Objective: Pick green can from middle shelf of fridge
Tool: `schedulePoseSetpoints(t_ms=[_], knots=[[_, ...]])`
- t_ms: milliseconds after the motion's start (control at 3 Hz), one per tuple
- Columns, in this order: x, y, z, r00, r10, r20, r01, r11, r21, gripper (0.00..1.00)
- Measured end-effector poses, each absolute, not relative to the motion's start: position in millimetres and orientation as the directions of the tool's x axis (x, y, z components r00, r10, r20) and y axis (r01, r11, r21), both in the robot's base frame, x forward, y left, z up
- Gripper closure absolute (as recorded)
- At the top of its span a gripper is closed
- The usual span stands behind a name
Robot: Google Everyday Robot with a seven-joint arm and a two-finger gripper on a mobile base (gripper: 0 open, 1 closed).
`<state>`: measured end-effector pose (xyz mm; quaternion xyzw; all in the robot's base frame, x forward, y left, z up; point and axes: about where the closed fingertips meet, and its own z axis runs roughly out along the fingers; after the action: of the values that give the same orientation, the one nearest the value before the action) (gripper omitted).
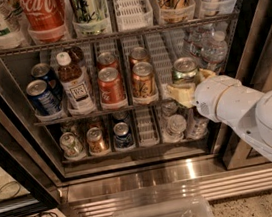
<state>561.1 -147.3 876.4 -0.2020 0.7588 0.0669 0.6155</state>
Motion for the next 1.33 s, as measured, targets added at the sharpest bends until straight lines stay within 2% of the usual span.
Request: schedulePoseSetpoints(t_ms=[667,1000,1333], knots=[[543,-136,879,-0.212,-0.293,-0.932,-0.556,0.821,-0.132,1.0],[525,-127,892,-0.2,-0.321,-0.926,-0.681,0.725,-0.104,1.0],[518,-119,889,-0.207,-0.325,-0.923,-0.706,0.703,-0.09,1.0]])
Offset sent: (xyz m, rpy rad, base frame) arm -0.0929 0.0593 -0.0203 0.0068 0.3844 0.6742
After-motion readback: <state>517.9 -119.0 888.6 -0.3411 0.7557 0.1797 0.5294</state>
